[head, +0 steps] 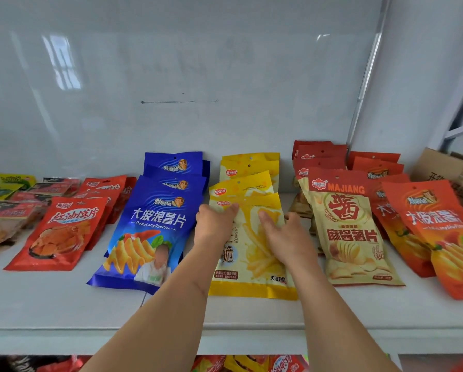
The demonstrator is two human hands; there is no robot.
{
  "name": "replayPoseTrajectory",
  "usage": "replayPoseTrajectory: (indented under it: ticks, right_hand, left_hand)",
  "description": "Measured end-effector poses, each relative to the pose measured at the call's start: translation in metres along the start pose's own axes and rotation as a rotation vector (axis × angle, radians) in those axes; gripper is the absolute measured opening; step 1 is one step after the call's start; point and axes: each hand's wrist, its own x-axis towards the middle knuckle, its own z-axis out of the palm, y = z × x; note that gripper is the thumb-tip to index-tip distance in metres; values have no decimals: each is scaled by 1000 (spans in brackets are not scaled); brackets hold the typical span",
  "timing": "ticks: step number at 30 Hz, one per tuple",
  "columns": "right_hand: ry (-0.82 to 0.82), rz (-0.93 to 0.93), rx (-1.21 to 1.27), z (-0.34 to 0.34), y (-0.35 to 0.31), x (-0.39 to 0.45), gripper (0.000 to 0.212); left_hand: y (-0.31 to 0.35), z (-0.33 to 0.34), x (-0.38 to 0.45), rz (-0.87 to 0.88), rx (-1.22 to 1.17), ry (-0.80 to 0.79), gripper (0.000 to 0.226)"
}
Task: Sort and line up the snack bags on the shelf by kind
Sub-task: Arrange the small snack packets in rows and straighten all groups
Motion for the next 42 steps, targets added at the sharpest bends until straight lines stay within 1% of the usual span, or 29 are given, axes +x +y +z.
replayPoseTrajectory:
  ticks: [2,4,8,11,14,15,18,19,21,22,23,26,28,30,32,35,37,40,42]
  right_hand:
    - [-11,13,-56,-1,-6,1,83]
    - [-2,-1,-99,1,-7,-1,79]
    - [46,-8,-59,9,-2,-7,75]
    - [68,-6,-36,12,-1,-9,71]
    - [44,8,-4,13,0,-8,73]
    - [34,16,15,12,-1,-7,77]
    - [14,58,67,6,-5,0,99]
    - [8,61,67,5,-7,4,103]
    - [-20,54,50,2,-11,9,104]
    - [-42,51,54,1,-12,11,102]
    - [-63,49,67,1,-13,12,98]
    - [-83,30,109,2,-12,13,73]
    - [-66,9,150,2,-12,14,62]
    - [-55,-12,182,2,-13,15,55]
    - [-42,-9,184,4,-14,18,57]
    - [10,6,156,12,-11,22,63]
    - [43,22,155,17,-10,22,66]
    - [68,45,141,18,-13,20,69]
    - [75,44,131,17,-15,20,71]
  left_hand:
    - [0,3,-2,27,5,27,74]
    - [-2,5,-3,47,5,35,67]
    - [-7,9,-2,99,10,42,53]
    - [-9,9,-2,145,-6,27,49]
    - [-9,6,3,132,-43,-30,53]
    - [-8,5,7,107,-57,-53,55]
    - [0,-1,16,25,-138,-118,59]
    - [3,-3,18,-2,-169,-138,62]
    - [9,-5,21,-47,-214,-169,75]
    - [11,-6,22,-65,-226,-181,78]
    - [13,-6,24,-76,-234,-189,76]
    - [16,-6,31,-98,-276,-225,50]
    - [15,-4,36,-69,-282,-251,38]
    - [14,-2,42,-33,-276,-277,34]
    - [14,-1,45,-2,-276,-285,34]
    - [15,1,46,13,-268,-278,40]
    - [15,1,43,12,-248,-264,54]
    - [16,0,35,84,-101,-231,84]
    - [16,-3,23,208,67,-188,93]
